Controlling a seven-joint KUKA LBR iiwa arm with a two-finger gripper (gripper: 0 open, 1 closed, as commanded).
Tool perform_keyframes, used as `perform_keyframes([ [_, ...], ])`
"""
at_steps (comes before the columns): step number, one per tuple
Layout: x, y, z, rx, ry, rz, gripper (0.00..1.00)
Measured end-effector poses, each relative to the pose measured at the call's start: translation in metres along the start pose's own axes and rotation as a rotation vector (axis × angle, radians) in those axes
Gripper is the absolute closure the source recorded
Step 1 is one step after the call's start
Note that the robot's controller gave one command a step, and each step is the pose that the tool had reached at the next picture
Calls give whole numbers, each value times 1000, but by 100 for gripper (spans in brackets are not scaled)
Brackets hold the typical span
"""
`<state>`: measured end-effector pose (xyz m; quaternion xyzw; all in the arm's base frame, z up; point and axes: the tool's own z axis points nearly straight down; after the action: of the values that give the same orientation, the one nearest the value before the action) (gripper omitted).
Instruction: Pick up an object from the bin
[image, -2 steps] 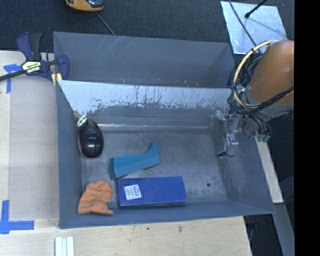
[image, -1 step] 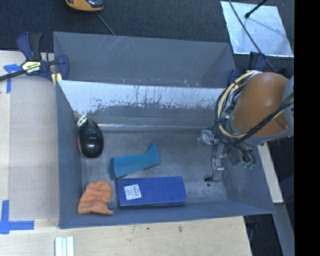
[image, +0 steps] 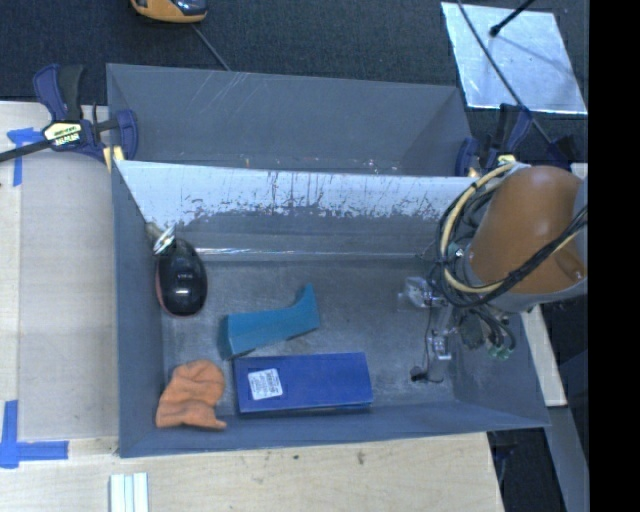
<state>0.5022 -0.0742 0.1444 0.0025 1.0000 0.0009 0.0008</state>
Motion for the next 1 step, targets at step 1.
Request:
perform_keyframes([
  [1,-28,43,-7,4,-2,9,0],
])
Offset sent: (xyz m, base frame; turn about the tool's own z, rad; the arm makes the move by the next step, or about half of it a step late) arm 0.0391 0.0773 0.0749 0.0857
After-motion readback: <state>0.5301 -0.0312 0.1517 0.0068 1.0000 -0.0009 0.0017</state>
